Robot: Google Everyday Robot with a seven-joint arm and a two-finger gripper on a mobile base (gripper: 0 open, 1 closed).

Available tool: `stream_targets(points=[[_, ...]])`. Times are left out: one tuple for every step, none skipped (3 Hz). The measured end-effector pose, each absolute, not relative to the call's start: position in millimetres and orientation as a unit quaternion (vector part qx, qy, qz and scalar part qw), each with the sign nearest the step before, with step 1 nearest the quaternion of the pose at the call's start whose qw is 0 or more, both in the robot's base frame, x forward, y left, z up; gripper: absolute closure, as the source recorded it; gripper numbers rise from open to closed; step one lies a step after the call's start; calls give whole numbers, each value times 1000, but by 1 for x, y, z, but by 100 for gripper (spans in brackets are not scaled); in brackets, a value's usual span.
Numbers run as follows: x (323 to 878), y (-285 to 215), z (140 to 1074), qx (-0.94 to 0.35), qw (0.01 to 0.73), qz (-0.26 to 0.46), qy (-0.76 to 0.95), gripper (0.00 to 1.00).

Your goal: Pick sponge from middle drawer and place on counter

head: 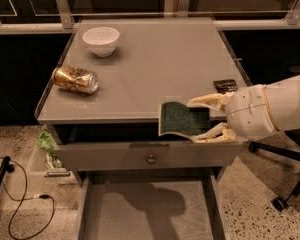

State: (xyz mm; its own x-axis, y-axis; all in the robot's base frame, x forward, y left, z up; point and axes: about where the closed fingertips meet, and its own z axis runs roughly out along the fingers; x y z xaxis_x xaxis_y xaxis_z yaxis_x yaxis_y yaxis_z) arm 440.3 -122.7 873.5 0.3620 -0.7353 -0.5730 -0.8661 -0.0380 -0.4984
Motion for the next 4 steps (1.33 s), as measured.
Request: stream_targets(points=[[440, -123, 873, -716, 410, 80, 559, 100], [452, -121, 871, -715, 414, 87, 557, 100], [491, -131, 863, -711, 402, 108, 567, 100], [548, -125, 863, -713, 389, 138, 567, 100]])
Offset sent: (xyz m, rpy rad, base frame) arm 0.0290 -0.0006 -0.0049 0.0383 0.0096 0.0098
